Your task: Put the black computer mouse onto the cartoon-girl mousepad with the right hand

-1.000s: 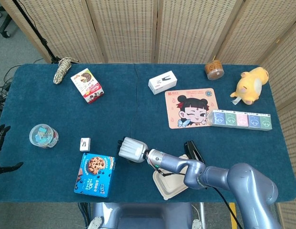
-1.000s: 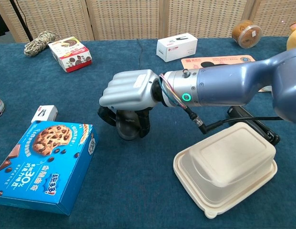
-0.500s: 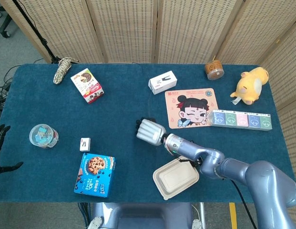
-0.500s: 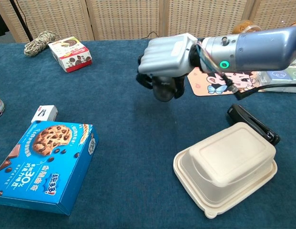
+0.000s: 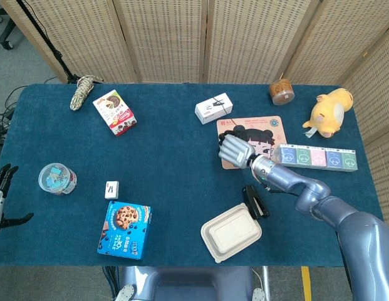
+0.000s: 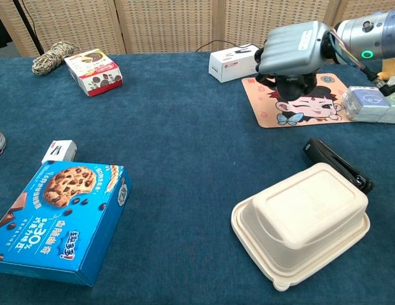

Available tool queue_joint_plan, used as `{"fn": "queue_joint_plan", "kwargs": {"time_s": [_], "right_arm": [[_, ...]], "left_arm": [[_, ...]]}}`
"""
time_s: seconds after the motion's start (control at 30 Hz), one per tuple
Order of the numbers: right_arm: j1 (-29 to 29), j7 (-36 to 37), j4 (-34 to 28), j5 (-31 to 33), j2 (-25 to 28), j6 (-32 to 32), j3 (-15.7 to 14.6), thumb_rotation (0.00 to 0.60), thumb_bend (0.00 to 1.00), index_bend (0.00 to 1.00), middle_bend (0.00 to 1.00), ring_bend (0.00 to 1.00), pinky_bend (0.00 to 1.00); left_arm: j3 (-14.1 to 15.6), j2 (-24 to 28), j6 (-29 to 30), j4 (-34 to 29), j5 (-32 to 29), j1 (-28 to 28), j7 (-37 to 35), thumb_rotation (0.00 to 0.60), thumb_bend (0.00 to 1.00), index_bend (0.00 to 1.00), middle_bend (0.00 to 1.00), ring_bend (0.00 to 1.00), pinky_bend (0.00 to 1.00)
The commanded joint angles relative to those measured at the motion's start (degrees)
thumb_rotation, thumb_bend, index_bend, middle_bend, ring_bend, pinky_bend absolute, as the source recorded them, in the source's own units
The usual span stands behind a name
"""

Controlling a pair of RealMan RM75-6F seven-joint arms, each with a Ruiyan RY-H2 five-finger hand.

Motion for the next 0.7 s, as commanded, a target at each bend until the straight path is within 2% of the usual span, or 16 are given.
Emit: {"fn": "queue_joint_plan", "kwargs": {"time_s": [0.03, 0.4, 0.7], "right_arm": [[-0.50, 3.50, 5.67, -2.44, -1.62, 0.26, -2.79, 0.600, 0.16, 0.64, 0.45, 0.23, 0.36], [-1.52, 18.87, 24.09, -7.70, -10.65, 2.98, -9.03, 0.600, 0.16, 0.62, 0.45, 0.23, 0.35], [-2.24, 26.51, 34.42, -10.65, -15.45, 3.40, -12.91, 0.600, 0.16, 0.61, 0.44, 0.22, 0.35]], "left_arm": [[-0.10, -0.27, -0.17, -0.04, -0.56, -0.16, 0.59, 0.600, 0.06, 0.00, 0.00, 0.00, 0.00], [-0.82, -1.35, -0.59, -0.07, -3.41, -0.74, 3.19, 0.600, 0.06, 0.00, 0.00, 0.00, 0.00], [-1.19, -1.85, -0.70, 0.15, -5.08, -0.89, 4.05, 0.600, 0.06, 0.00, 0.00, 0.00, 0.00]]}}
